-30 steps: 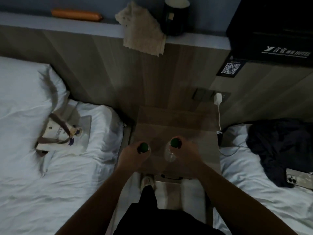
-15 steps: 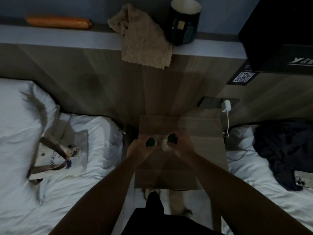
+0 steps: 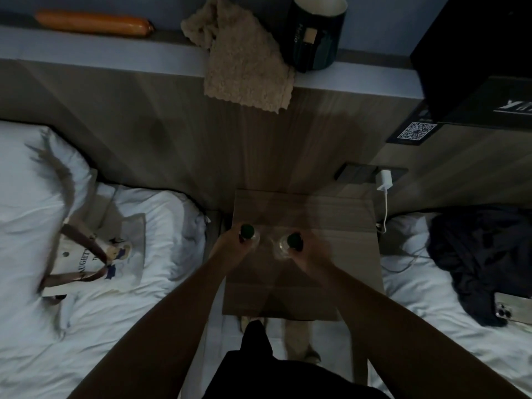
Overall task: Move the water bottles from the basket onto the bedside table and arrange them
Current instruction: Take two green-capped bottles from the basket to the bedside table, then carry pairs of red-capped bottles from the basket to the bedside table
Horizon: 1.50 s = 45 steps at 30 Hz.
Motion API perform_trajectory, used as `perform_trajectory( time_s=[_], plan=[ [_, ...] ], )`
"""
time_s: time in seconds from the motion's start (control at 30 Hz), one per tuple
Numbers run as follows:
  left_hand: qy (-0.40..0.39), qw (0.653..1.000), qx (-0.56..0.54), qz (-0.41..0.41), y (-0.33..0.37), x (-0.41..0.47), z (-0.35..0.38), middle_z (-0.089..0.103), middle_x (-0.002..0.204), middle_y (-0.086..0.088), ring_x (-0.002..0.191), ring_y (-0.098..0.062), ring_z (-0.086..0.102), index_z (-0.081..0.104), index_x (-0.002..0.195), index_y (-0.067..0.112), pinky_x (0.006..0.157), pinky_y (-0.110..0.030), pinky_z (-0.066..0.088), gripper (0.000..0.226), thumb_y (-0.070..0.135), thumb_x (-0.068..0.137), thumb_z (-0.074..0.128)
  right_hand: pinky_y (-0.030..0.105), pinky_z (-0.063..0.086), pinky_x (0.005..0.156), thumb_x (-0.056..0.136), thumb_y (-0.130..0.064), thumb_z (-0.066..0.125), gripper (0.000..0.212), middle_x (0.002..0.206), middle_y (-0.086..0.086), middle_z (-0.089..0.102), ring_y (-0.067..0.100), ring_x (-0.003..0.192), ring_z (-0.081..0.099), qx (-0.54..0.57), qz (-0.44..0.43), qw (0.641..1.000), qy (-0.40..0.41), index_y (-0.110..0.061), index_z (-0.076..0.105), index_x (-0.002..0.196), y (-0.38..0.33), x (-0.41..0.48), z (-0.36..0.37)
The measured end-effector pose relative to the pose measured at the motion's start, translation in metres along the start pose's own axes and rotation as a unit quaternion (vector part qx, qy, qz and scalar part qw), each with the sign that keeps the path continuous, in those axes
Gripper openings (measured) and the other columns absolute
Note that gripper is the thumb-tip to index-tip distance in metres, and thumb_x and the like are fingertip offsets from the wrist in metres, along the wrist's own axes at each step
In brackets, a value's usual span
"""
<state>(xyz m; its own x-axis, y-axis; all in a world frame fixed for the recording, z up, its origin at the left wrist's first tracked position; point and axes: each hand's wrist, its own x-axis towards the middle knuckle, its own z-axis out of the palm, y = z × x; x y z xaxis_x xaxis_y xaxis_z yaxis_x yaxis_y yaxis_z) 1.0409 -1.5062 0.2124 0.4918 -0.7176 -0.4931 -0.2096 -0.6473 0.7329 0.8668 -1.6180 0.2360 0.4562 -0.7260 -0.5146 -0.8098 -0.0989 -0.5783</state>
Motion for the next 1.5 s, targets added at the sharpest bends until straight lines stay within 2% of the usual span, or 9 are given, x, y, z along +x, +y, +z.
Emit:
perform_trajectory(
  time_s=[0.07,0.17,0.27,0.4,0.53,0.87,0.97,1.1,1.5],
  plan=[
    [0.019,1.000,-0.010,-0.003,-0.002,-0.005,0.001,0.060,0.105,0.006,0.098,-0.013,0.060,0.050,0.123,0.026,0.088,-0.035,0.050,0.056,0.045,0.074,0.069,0.011,0.037,0.063,0.080,-0.020,0.073,0.038,0.105,-0.003,0.064,0.010,0.096,0.059,0.018,-0.006,1.000,-0.007,-0.020,0.060,0.116,0.006,-0.001,0.001],
    [0.042,0.998,-0.026,-0.032,-0.008,-0.032,0.009,0.052,0.089,0.006,0.076,0.004,0.056,0.053,0.097,0.020,0.071,-0.014,0.042,0.019,0.006,0.087,0.062,0.030,0.051,0.084,0.081,-0.030,0.071,0.042,0.112,-0.001,0.064,0.015,0.101,0.062,0.016,-0.007,0.999,-0.033,-0.018,0.058,0.119,0.021,-0.012,-0.001],
    [0.055,0.993,-0.031,-0.095,-0.038,-0.072,0.028,0.061,0.093,-0.010,0.077,-0.018,0.063,0.050,0.117,0.011,0.064,-0.024,0.049,0.036,0.001,0.084,0.062,0.028,0.042,0.094,0.094,-0.024,0.054,0.037,0.127,0.013,0.058,0.030,0.118,0.054,-0.047,0.024,0.994,-0.092,-0.003,0.054,0.125,0.043,-0.038,-0.010],
    [0.106,0.967,-0.104,-0.206,-0.077,-0.135,0.076,0.059,0.076,-0.012,0.059,-0.023,0.053,0.040,0.131,0.005,0.063,-0.034,0.046,0.054,0.005,0.083,0.065,0.010,0.042,0.065,0.094,-0.025,0.055,0.041,0.132,0.009,0.054,0.022,0.111,0.054,-0.034,0.025,0.991,-0.127,-0.010,0.047,0.132,0.087,-0.066,-0.015],
    [0.172,0.949,-0.136,-0.227,-0.076,-0.206,0.135,0.067,0.095,-0.018,0.071,-0.030,0.064,0.043,0.129,0.005,0.064,-0.034,0.050,0.049,0.014,0.085,0.065,0.026,0.045,0.082,0.088,-0.018,0.060,0.040,0.107,0.005,0.061,0.019,0.095,0.058,-0.012,0.002,0.986,-0.167,-0.011,0.053,0.127,0.126,-0.088,-0.013],
    [0.259,0.894,-0.232,-0.281,-0.036,-0.378,0.251,0.060,0.092,-0.007,0.061,-0.018,0.062,0.042,0.132,0.008,0.055,-0.024,0.044,0.042,0.018,0.093,0.055,0.024,0.042,0.066,0.088,-0.019,0.058,0.012,0.096,0.004,0.061,0.018,0.086,0.056,-0.075,-0.057,0.945,-0.314,-0.021,0.057,0.100,0.196,-0.167,-0.003],
    [0.294,0.871,-0.255,-0.300,-0.042,-0.410,0.266,0.058,0.092,-0.008,0.062,-0.019,0.060,0.041,0.133,0.005,0.053,-0.022,0.042,0.043,0.016,0.094,0.054,0.024,0.043,0.063,0.089,-0.016,0.056,0.009,0.094,0.005,0.063,0.020,0.085,0.058,-0.122,-0.078,0.924,-0.353,-0.025,0.057,0.091,0.202,-0.187,0.009],
    [0.328,0.845,-0.279,-0.317,-0.054,-0.457,0.283,0.056,0.095,-0.004,0.067,-0.018,0.062,0.039,0.134,0.010,0.058,-0.025,0.044,0.043,0.023,0.095,0.053,0.021,0.039,0.077,0.090,-0.011,0.057,0.027,0.114,0.014,0.063,0.019,0.095,0.056,-0.191,-0.147,0.898,-0.368,-0.005,0.059,0.116,0.197,-0.214,0.033],
    [0.438,0.742,-0.341,-0.376,-0.145,-0.678,0.374,0.060,0.101,0.003,0.083,-0.016,0.067,0.042,0.133,0.020,0.071,-0.027,0.047,0.044,0.032,0.093,0.054,0.028,0.043,0.094,0.090,-0.020,0.056,0.032,0.123,0.009,0.062,0.024,0.113,0.057,-0.369,-0.317,0.760,-0.431,-0.009,0.057,0.121,0.201,-0.406,0.178]
  ],
)
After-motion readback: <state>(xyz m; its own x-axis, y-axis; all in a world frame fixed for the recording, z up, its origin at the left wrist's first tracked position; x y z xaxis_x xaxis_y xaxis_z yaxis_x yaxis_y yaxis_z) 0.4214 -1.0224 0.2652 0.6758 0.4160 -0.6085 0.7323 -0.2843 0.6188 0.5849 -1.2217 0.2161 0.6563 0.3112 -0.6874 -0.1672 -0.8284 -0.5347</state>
